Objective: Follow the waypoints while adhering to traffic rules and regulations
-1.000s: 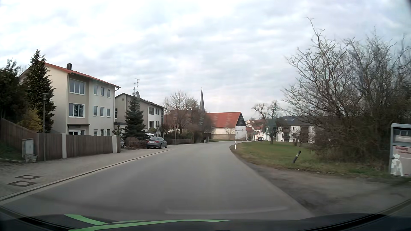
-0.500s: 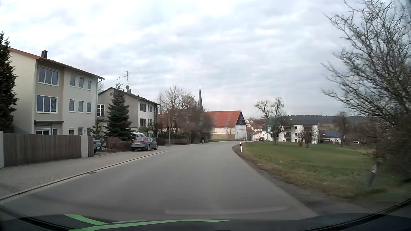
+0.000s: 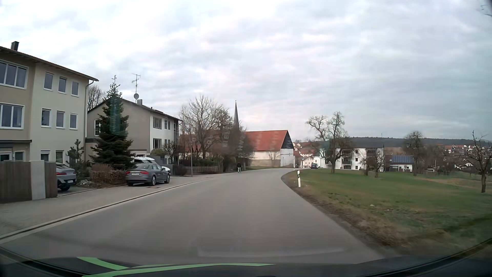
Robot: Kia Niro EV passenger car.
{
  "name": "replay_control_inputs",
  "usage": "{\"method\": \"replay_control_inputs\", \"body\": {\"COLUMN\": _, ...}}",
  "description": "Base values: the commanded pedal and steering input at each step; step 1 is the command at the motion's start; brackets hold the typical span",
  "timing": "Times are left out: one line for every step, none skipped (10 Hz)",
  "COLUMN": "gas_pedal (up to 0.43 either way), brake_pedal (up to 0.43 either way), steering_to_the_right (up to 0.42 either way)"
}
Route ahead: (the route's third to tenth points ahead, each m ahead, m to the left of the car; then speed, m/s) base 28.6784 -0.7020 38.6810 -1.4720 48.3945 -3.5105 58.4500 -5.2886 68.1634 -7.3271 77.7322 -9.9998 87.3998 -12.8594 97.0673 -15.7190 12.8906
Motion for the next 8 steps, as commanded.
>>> {"method": "replay_control_inputs", "body": {"gas_pedal": 0.020, "brake_pedal": 0.000, "steering_to_the_right": 0.012}}
{"method": "replay_control_inputs", "body": {"gas_pedal": 0.020, "brake_pedal": 0.000, "steering_to_the_right": 0.012}}
{"method": "replay_control_inputs", "body": {"gas_pedal": 0.020, "brake_pedal": 0.000, "steering_to_the_right": 0.013}}
{"method": "replay_control_inputs", "body": {"gas_pedal": 0.008, "brake_pedal": 0.000, "steering_to_the_right": 0.014}}
{"method": "replay_control_inputs", "body": {"gas_pedal": 0.008, "brake_pedal": 0.000, "steering_to_the_right": 0.015}}
{"method": "replay_control_inputs", "body": {"gas_pedal": 0.008, "brake_pedal": 0.000, "steering_to_the_right": 0.016}}
{"method": "replay_control_inputs", "body": {"gas_pedal": 0.008, "brake_pedal": 0.000, "steering_to_the_right": 0.016}}
{"method": "replay_control_inputs", "body": {"gas_pedal": 0.008, "brake_pedal": 0.000, "steering_to_the_right": 0.016}}
